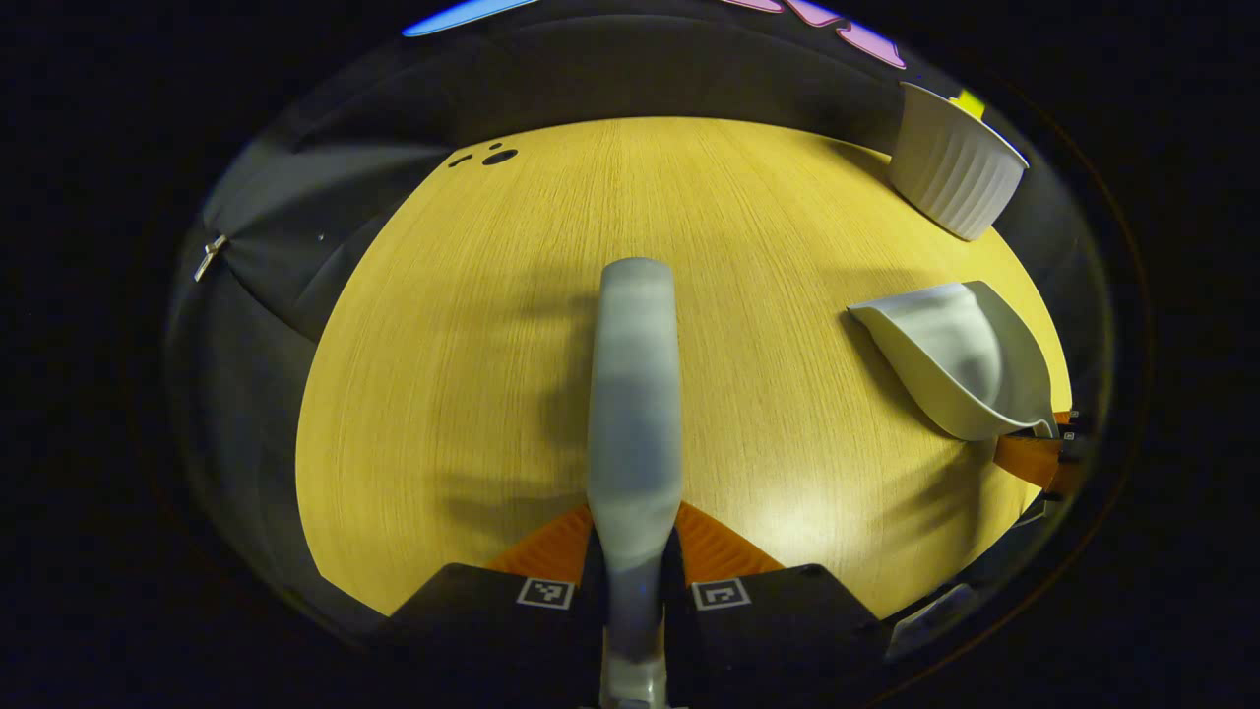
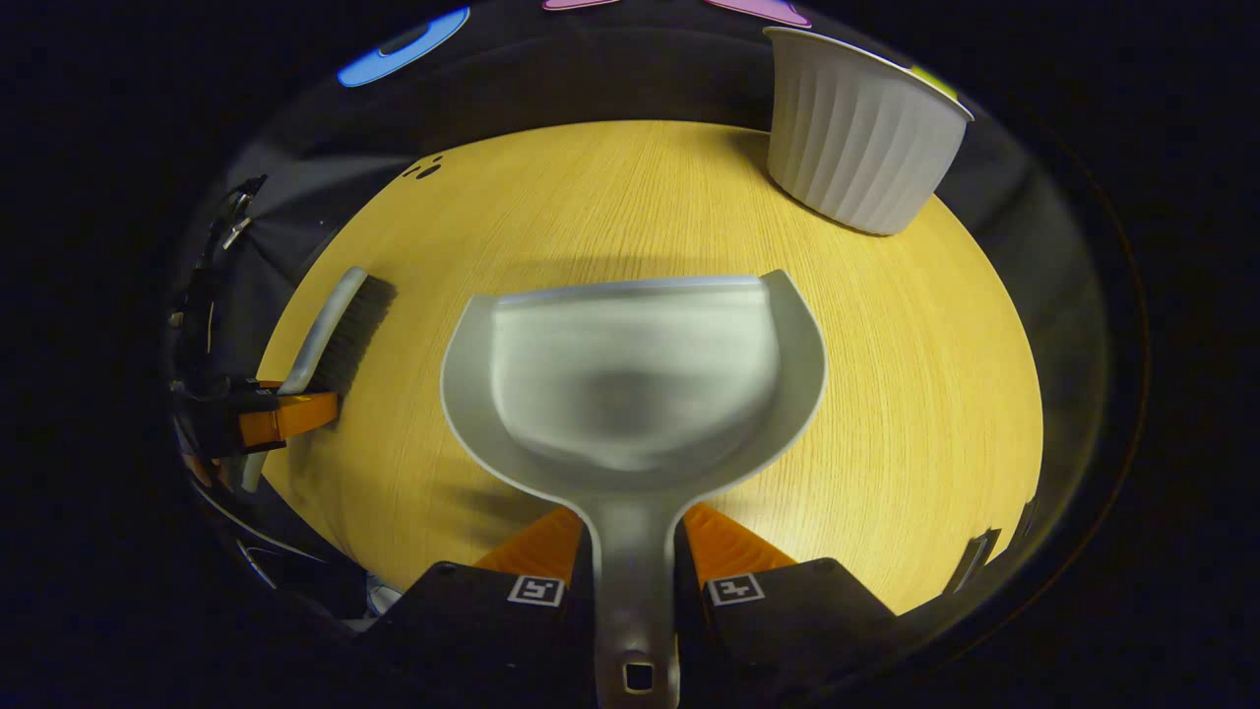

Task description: Pick up the small broom and dustpan from the desktop, sweep the trash into the dustpan with the broom, and then empty the trash into the garbage bin.

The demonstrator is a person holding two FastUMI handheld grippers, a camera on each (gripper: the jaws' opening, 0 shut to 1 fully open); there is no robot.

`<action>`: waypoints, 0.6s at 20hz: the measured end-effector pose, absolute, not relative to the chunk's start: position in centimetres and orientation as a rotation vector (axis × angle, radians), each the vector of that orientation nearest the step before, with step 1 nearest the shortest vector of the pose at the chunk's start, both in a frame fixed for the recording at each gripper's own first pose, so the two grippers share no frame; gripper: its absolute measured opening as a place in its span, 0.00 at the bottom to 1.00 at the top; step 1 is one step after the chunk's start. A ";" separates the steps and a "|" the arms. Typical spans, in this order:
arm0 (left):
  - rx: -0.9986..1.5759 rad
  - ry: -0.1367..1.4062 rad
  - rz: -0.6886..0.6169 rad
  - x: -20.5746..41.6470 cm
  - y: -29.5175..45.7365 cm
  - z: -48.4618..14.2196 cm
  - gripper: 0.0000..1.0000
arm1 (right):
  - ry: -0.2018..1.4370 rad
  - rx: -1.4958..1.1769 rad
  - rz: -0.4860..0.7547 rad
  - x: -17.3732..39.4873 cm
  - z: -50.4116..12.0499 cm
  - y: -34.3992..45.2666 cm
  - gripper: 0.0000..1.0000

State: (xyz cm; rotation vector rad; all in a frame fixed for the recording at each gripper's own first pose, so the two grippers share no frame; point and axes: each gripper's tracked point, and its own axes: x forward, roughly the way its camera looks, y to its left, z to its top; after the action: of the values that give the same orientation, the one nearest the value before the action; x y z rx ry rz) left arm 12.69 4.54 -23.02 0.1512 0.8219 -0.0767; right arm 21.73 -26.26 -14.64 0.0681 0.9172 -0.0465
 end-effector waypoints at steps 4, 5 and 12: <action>0.128 0.787 -0.136 12.1 3.1 -22.0 0.37 | 0.908 0.103 -0.008 21.4 -14.0 -25.0 0.48; 0.125 0.769 -0.139 12.1 2.9 -21.7 0.57 | 0.896 0.104 -0.004 21.2 -13.4 -24.8 0.67; 0.085 0.607 -0.151 8.0 2.6 -15.8 0.95 | 0.744 0.088 -0.008 20.1 -7.2 -24.6 1.00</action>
State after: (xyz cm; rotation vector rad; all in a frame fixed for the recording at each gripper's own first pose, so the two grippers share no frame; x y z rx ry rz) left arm 8.05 2.65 -15.75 0.0851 0.6067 -0.1515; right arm 20.05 -24.56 -7.20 0.0880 0.7443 -0.0076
